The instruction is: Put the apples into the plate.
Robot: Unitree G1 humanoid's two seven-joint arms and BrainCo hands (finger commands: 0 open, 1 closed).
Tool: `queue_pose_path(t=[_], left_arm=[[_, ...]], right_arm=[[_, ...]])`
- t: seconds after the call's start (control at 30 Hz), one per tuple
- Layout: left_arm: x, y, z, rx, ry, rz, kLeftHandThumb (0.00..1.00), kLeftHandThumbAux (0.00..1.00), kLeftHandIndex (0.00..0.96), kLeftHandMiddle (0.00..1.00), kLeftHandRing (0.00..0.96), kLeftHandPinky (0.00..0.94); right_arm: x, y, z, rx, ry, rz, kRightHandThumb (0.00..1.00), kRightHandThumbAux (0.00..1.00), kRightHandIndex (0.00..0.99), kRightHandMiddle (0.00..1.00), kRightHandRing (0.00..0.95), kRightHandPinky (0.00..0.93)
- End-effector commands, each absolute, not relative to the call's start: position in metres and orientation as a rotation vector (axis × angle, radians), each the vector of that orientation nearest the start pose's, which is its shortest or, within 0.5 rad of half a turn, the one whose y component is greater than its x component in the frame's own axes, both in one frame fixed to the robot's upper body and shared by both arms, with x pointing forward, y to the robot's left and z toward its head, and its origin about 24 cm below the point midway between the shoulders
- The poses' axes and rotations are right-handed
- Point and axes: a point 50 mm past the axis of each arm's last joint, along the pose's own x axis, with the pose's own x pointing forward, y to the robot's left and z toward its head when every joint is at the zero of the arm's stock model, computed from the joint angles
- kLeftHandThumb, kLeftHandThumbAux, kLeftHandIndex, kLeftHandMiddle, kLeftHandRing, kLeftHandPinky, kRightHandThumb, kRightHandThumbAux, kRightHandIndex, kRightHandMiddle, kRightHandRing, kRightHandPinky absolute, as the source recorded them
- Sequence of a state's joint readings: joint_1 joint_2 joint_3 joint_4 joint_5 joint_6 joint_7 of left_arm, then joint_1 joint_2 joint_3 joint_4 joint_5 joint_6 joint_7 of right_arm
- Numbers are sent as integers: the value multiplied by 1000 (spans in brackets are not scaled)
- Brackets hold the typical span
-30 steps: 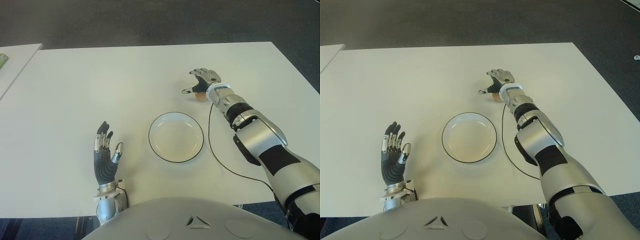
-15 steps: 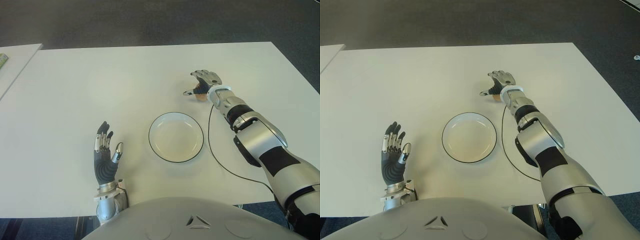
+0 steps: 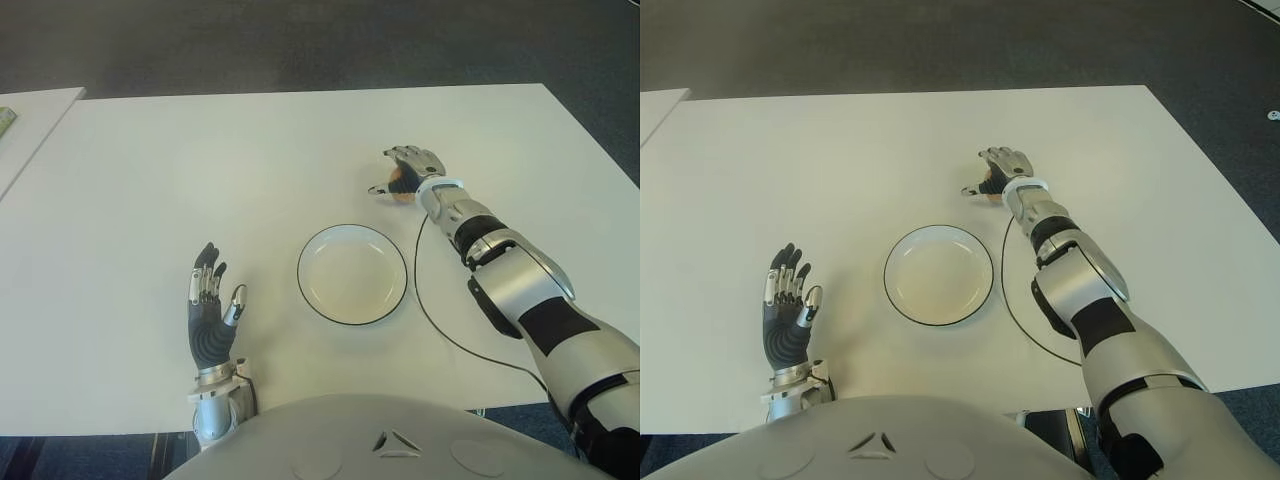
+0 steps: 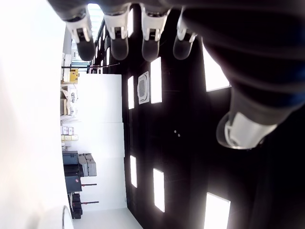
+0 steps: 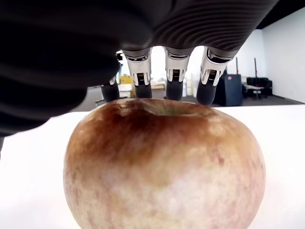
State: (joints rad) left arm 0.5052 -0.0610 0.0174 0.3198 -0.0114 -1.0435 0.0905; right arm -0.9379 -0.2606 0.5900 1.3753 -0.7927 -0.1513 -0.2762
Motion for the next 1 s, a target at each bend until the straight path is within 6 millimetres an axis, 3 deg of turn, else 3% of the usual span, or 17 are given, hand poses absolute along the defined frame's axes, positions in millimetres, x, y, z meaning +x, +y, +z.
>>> queue_pose_path(t=[0.03, 1.0], left_arm=[[111, 172, -54, -30, 26, 267, 158, 591, 74, 50, 30, 1], [104, 178, -50, 1, 36, 265, 159, 584, 65, 47, 28, 0]], right_arm=[[365, -158, 21, -1517, 96, 322, 140, 338, 0, 0, 0, 0], [353, -155, 2, -1440, 144, 344, 152, 345, 0, 0, 0, 0]])
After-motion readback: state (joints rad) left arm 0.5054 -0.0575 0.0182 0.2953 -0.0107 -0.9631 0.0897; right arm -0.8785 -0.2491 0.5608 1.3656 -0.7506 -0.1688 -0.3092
